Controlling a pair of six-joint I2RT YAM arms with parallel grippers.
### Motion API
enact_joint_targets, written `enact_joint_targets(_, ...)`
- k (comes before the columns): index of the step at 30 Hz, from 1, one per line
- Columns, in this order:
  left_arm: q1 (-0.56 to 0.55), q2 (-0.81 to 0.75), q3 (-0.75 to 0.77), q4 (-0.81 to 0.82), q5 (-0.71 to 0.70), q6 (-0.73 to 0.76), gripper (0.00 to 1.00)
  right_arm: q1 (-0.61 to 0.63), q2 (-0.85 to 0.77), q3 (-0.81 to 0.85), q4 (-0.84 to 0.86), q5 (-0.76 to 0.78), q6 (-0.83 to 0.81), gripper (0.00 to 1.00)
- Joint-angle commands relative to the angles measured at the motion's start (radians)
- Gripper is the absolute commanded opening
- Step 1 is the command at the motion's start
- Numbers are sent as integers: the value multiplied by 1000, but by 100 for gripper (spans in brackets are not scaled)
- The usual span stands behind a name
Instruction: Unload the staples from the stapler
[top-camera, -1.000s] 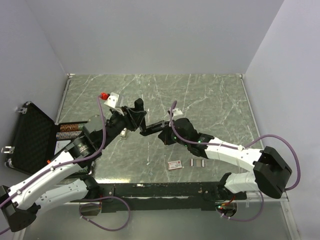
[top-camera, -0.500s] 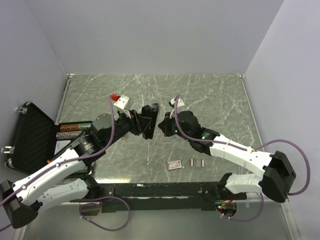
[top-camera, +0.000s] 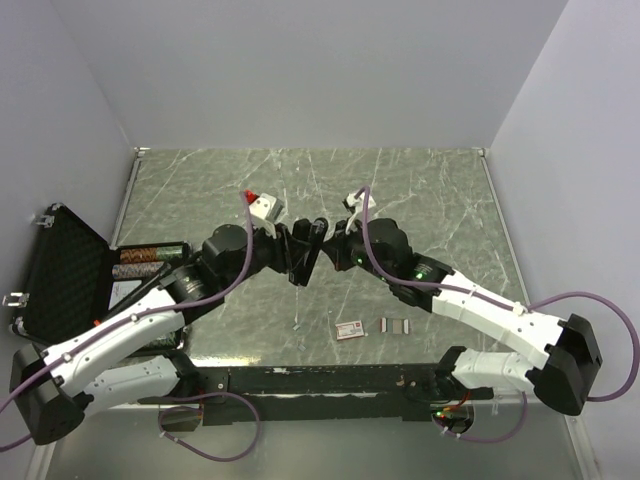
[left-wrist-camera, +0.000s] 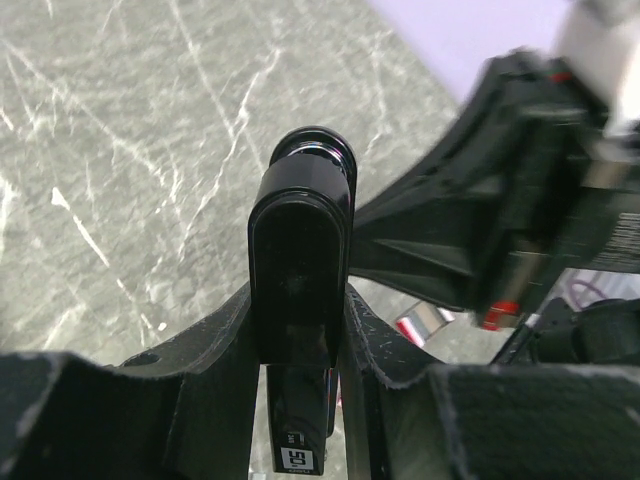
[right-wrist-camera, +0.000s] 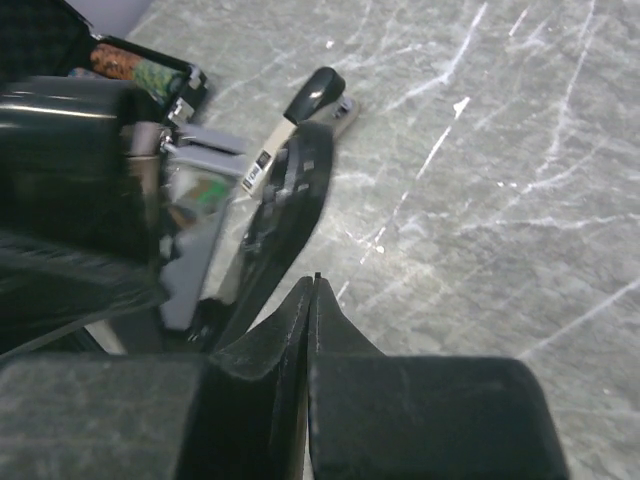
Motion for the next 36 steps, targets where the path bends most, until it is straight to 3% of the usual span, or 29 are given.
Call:
enact_joint_targets(1, -1, 48, 54, 46, -60, 14, 1, 3, -62, 33, -53, 24, -27, 0)
enact_joint_targets(16, 11, 443, 275, -152, -350, 65, 1, 3, -174, -125, -99, 1, 21, 0)
enact_joint_targets(30, 183, 641, 257, -80, -257, 29, 1, 3, -232, -216, -78, -74, 70, 0)
enact_joint_targets(36, 204, 711, 266, -71, -254, 20, 1, 3, -260, -229, -92, -74, 71, 0)
